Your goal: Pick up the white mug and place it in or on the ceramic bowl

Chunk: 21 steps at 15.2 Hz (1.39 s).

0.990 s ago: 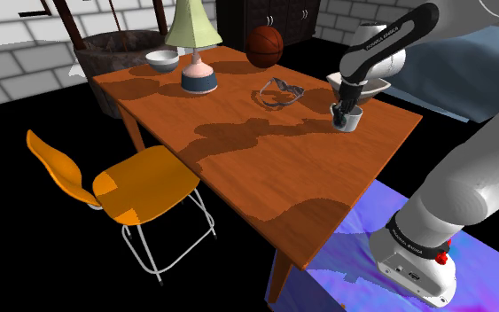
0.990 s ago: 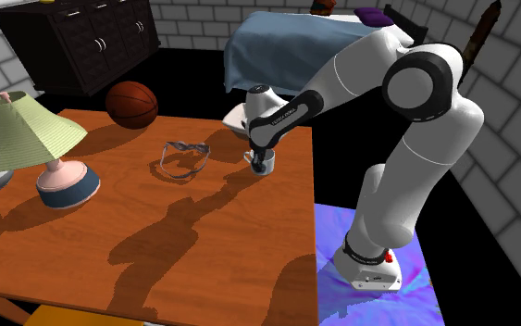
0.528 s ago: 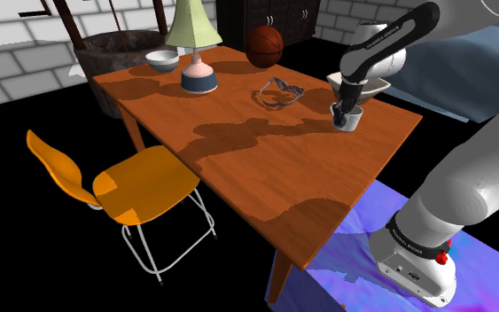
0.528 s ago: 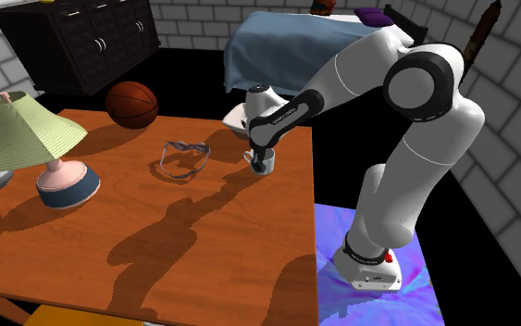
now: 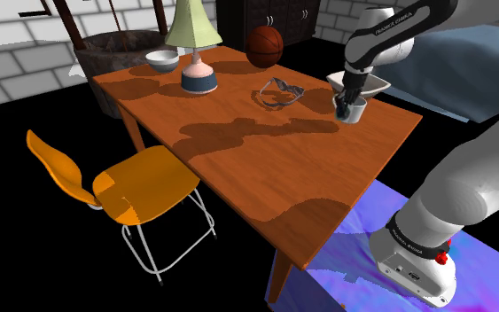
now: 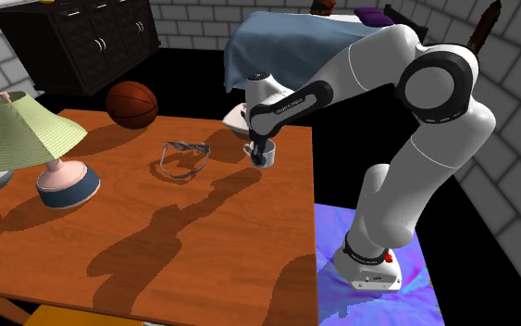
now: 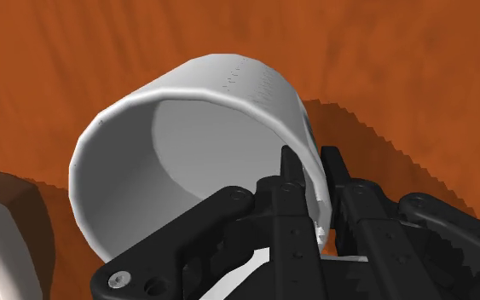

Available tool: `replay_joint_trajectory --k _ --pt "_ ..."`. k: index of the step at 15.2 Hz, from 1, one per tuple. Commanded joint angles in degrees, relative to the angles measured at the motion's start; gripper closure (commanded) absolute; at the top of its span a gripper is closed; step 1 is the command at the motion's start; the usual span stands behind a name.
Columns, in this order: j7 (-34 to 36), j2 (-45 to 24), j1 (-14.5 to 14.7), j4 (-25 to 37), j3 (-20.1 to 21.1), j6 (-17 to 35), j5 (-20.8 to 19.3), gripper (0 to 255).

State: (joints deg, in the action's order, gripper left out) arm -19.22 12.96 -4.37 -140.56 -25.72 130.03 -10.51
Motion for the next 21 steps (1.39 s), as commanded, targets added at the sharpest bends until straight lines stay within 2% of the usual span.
replay_joint_trajectory --k 1,21 --pt "0.03 0.9 -0.06 0.98 0.18 -1.86 -0.16 255" --pt "0.43 6.99 -0.03 11.55 2.49 -18.32 -0.54 255"
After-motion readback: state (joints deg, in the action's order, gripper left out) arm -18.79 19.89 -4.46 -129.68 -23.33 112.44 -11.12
